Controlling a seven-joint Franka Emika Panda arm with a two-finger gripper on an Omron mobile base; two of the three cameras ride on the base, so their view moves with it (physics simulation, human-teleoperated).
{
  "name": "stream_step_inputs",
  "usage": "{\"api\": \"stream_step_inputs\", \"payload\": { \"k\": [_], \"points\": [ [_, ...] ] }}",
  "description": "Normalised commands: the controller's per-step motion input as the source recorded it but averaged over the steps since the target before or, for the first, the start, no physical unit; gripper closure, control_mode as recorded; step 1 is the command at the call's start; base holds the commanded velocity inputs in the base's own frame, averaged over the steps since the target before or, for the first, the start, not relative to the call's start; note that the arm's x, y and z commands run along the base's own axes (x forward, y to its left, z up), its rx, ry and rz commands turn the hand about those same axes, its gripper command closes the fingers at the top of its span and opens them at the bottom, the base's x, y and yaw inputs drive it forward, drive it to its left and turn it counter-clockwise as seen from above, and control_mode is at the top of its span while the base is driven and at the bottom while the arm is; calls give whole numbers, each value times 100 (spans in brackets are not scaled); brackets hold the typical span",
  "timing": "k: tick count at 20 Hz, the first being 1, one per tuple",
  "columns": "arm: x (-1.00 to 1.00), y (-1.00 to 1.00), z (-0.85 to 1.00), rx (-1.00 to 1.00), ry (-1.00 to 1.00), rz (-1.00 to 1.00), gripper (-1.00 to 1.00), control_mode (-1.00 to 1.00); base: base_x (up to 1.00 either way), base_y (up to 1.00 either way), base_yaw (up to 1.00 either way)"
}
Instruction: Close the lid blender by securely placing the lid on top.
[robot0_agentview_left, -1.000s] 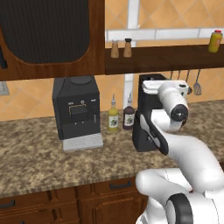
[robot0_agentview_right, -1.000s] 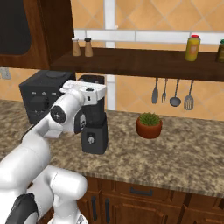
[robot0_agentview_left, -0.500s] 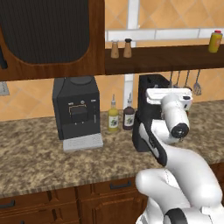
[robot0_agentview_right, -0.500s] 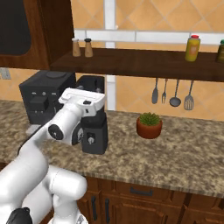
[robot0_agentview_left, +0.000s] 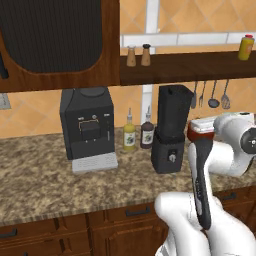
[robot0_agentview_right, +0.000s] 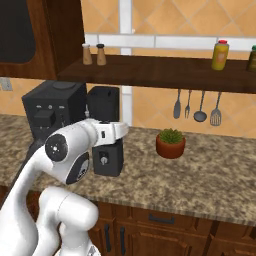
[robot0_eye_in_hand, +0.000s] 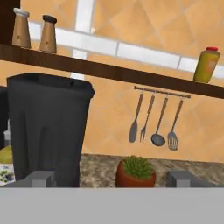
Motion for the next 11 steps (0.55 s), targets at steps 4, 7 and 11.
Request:
{"api": "stream_step_inputs", "payload": {
  "k": [4, 7, 11],
  "points": [
    [-91, -52, 16, 0, 27, -1, -100, -100, 0, 0, 0],
    [-86, -65, 30, 7, 10, -6, -100, -100, 0, 0, 0],
    [-37, -55, 26, 19, 1, -1, -100, -100, 0, 0, 0]
  ]
}}
